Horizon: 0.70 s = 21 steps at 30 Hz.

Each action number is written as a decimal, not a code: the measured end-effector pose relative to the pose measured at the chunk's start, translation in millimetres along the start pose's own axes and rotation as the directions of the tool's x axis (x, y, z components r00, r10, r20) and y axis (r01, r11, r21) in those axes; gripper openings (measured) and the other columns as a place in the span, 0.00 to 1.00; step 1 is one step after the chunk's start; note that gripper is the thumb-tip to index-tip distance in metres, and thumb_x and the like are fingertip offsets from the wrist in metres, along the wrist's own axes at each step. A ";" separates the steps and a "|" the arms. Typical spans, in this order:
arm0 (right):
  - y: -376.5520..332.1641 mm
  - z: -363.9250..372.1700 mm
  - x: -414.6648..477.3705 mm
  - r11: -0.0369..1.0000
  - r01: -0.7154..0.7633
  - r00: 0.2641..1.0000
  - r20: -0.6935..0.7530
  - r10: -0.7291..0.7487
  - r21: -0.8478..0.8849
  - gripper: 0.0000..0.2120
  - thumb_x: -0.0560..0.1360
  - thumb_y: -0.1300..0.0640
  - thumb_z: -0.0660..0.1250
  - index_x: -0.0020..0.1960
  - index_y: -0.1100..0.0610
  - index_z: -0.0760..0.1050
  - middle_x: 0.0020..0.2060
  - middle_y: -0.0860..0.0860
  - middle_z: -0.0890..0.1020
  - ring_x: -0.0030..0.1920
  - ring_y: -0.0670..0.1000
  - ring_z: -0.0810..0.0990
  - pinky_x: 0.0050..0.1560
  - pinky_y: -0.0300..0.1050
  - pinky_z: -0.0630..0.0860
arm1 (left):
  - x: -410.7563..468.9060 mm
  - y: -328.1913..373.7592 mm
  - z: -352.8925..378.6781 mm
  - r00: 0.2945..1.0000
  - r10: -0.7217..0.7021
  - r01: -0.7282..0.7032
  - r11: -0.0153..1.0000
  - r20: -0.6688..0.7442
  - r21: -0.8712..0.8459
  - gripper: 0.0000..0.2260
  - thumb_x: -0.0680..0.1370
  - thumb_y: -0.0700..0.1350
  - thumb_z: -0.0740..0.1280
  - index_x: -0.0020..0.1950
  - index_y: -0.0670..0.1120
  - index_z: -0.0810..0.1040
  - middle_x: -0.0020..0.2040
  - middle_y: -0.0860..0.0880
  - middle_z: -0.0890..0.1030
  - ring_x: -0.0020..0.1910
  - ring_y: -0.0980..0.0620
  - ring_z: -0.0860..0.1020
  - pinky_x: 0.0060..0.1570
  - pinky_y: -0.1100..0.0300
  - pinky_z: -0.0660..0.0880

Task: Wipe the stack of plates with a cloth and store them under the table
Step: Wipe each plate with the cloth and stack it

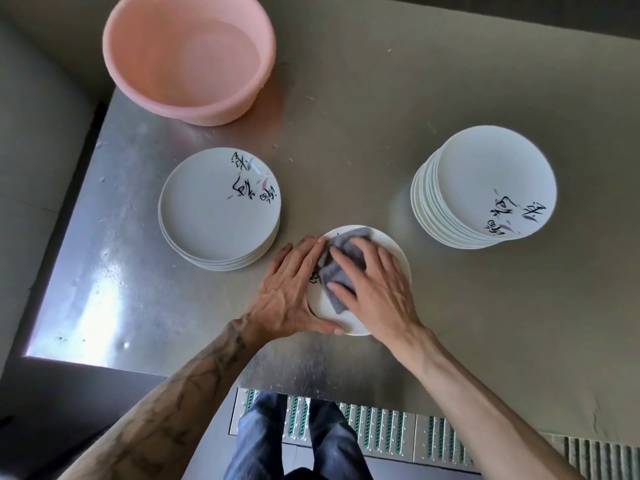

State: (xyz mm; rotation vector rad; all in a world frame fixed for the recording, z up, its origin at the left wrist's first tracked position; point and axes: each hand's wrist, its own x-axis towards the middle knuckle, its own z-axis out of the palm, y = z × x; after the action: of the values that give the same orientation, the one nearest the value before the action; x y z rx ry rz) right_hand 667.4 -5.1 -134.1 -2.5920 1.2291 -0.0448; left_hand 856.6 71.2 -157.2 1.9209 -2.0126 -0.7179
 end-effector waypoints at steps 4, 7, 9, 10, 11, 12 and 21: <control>16.7 -1.0 -20.4 0.999 -0.042 0.997 -0.072 0.040 -0.033 0.27 0.79 0.40 0.63 0.72 0.54 0.73 0.66 0.55 0.72 0.61 0.59 0.72 0.64 0.53 0.72 | -0.8 1.1 -1.8 1.000 -0.009 0.009 1.000 0.005 -0.003 0.67 0.59 0.84 0.67 0.84 0.43 0.50 0.82 0.47 0.58 0.83 0.51 0.54 0.81 0.47 0.50; 20.1 0.7 -13.7 0.999 -0.030 0.997 -0.068 0.032 0.030 0.27 0.80 0.44 0.65 0.74 0.55 0.70 0.69 0.55 0.71 0.65 0.58 0.72 0.69 0.52 0.70 | -0.6 1.8 -1.1 1.000 -0.005 0.005 1.000 0.001 -0.006 0.67 0.59 0.84 0.67 0.84 0.42 0.51 0.82 0.47 0.58 0.83 0.51 0.54 0.82 0.48 0.49; 9.8 4.4 -4.0 1.000 -0.011 0.998 -0.059 0.012 0.025 0.26 0.80 0.45 0.66 0.75 0.53 0.70 0.70 0.56 0.71 0.65 0.58 0.72 0.69 0.52 0.69 | -1.5 3.4 -0.8 1.000 -0.010 0.010 1.000 -0.015 -0.010 0.67 0.59 0.84 0.67 0.84 0.41 0.53 0.82 0.47 0.59 0.83 0.51 0.54 0.82 0.49 0.49; 2.6 7.4 -2.8 0.999 0.015 0.998 -0.054 -0.013 0.038 0.25 0.79 0.46 0.66 0.74 0.52 0.71 0.71 0.56 0.71 0.65 0.58 0.72 0.69 0.51 0.68 | -0.7 4.2 -1.3 1.000 -0.008 0.008 1.000 -0.024 -0.010 0.66 0.60 0.83 0.67 0.83 0.41 0.54 0.82 0.46 0.60 0.82 0.51 0.55 0.81 0.50 0.50; -4.0 10.8 -5.6 0.997 0.047 0.998 -0.043 -0.045 0.057 0.23 0.79 0.46 0.67 0.73 0.51 0.73 0.71 0.57 0.71 0.66 0.59 0.72 0.70 0.51 0.68 | -0.3 5.2 -1.8 1.000 -0.003 0.003 1.000 -0.030 -0.009 0.66 0.60 0.83 0.68 0.83 0.40 0.55 0.82 0.46 0.61 0.82 0.51 0.56 0.81 0.50 0.51; -7.8 13.8 -10.0 0.994 0.080 0.996 -0.032 -0.077 0.076 0.22 0.80 0.46 0.66 0.72 0.50 0.74 0.72 0.57 0.70 0.66 0.59 0.72 0.71 0.52 0.68 | -0.5 6.0 -2.1 0.999 -0.001 0.001 1.000 -0.038 -0.009 0.65 0.61 0.82 0.68 0.83 0.39 0.56 0.81 0.46 0.61 0.82 0.51 0.57 0.81 0.49 0.52; 13.3 1.8 -35.4 0.998 -0.066 0.998 -0.022 0.066 0.003 0.23 0.79 0.44 0.62 0.72 0.48 0.72 0.71 0.56 0.70 0.68 0.59 0.71 0.67 0.53 0.74 | -1.4 6.8 -6.7 1.000 -0.022 0.022 1.000 0.012 -0.003 0.66 0.60 0.82 0.70 0.83 0.40 0.54 0.82 0.46 0.59 0.82 0.51 0.55 0.82 0.49 0.49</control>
State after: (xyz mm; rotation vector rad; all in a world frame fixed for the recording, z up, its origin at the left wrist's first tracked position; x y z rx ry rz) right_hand 635.0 14.3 -136.2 -2.5540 1.3210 -0.0622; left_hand 854.4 71.5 -147.8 1.9443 -1.9991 -0.7397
